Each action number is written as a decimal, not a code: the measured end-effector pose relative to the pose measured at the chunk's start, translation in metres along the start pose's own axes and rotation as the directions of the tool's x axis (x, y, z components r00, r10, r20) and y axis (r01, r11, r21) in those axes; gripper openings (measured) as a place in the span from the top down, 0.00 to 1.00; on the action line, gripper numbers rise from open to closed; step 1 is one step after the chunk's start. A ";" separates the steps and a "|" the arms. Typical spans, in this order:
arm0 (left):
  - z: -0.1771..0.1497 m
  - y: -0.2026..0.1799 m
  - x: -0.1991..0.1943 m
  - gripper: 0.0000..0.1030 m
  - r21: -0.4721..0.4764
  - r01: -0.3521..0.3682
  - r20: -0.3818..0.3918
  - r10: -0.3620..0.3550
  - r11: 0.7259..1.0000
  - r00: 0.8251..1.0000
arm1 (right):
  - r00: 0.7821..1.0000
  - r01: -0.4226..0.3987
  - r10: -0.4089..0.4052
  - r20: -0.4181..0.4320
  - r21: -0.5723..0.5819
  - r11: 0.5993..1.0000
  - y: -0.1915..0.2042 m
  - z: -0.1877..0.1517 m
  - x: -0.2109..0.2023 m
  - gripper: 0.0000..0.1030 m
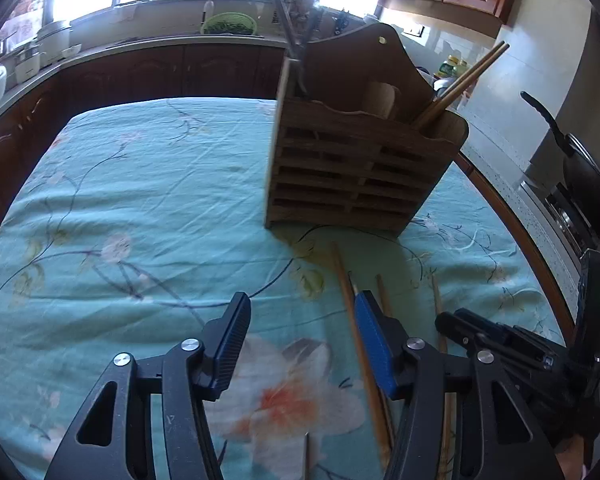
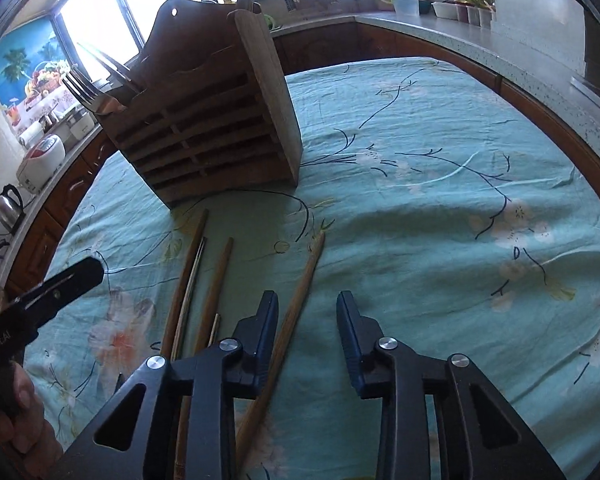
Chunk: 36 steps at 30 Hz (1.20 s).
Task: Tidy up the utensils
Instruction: 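Grasp a metal chopstick with the left tool while the right tool grasps a wooden chopstick, then lift both held chopsticks into the wooden holder and open both tools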
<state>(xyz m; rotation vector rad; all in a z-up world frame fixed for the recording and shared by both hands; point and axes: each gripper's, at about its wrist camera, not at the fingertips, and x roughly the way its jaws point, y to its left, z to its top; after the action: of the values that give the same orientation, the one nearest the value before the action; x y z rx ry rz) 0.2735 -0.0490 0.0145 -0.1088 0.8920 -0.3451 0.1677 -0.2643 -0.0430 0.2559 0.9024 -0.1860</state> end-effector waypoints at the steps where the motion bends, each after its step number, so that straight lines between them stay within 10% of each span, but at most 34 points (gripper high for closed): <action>1: 0.006 -0.004 0.010 0.58 0.012 0.001 -0.016 -0.001 1.000 1.000 | 1.000 -0.002 0.002 -0.004 -0.010 1.000 0.000 -0.001 -0.001 0.78; 13: 0.024 -0.032 0.090 0.93 0.172 -0.067 -0.093 0.083 0.983 0.992 | 1.000 -0.013 0.013 -0.021 -0.004 1.000 -0.025 -0.023 -0.025 0.87; 36: 0.009 -0.050 0.111 0.93 0.242 -0.021 -0.122 0.052 0.970 0.991 | 1.000 0.017 -0.017 0.009 -0.025 1.000 -0.015 0.002 0.000 0.86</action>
<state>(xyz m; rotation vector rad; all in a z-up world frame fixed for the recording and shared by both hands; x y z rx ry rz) 0.3321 -0.1338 -0.0510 0.1553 0.9698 -0.4271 0.1655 -0.2791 -0.0440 0.2240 0.8976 -0.1913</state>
